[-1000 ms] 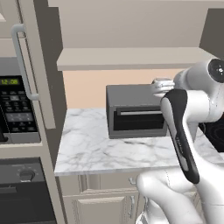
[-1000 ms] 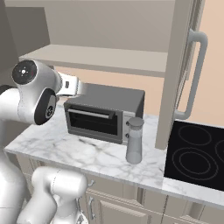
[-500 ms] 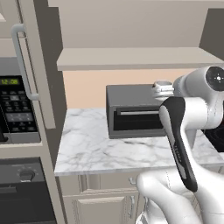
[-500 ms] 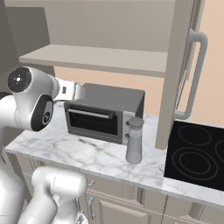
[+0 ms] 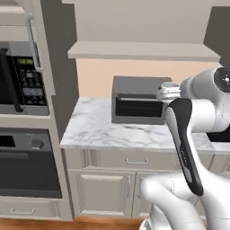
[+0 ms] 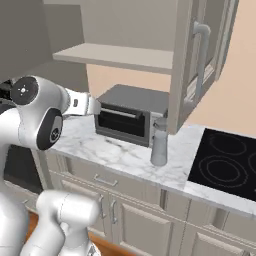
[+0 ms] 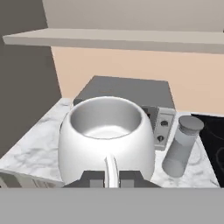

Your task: There is a tray on the dining counter. Grab the cup, mug, and pitcher and place them on the tray. The pitcher may be placed next to the tray if it cannot fit the tray.

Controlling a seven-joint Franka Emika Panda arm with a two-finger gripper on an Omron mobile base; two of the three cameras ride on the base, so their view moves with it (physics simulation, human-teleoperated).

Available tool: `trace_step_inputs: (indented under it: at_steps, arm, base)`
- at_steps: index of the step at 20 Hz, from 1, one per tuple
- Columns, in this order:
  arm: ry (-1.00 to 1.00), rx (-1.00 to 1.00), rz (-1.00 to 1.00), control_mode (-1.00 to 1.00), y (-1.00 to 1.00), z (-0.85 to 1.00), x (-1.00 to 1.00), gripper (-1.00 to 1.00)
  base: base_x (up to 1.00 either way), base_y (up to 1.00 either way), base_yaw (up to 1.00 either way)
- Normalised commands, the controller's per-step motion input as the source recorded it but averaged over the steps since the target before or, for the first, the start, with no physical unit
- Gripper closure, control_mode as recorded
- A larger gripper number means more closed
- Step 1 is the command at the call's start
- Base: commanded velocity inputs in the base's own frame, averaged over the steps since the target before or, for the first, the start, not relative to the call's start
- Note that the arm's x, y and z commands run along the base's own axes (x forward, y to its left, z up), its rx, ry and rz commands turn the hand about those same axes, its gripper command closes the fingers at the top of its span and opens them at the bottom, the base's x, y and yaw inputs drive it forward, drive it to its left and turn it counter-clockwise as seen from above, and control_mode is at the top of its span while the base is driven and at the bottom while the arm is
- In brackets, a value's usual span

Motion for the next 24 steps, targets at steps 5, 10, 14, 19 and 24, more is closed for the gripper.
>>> trace_step_inputs:
  at_steps: [5,10,14,19,24]
  arm:
    - [0.0,0.0,0.0,1.0,0.0,0.0,0.0,1.0]
    - [0.0,0.0,0.0,1.0,0.0,0.0,0.0,1.0]
    - [0.0,0.0,0.0,1.0,0.0,0.0,0.0,1.0]
    - [0.0,0.0,0.0,1.0,0.0,0.0,0.0,1.0]
    - [0.0,0.0,0.0,1.0,0.0,0.0,0.0,1.0]
  base:
    - [-0.53,-0.19,0.58]
    - [-0.18,-0.07,0.8]
    - [-0.08,-0.04,0.94]
    - [0.0,0.0,0.99]
    - [0.14,0.0,0.81]
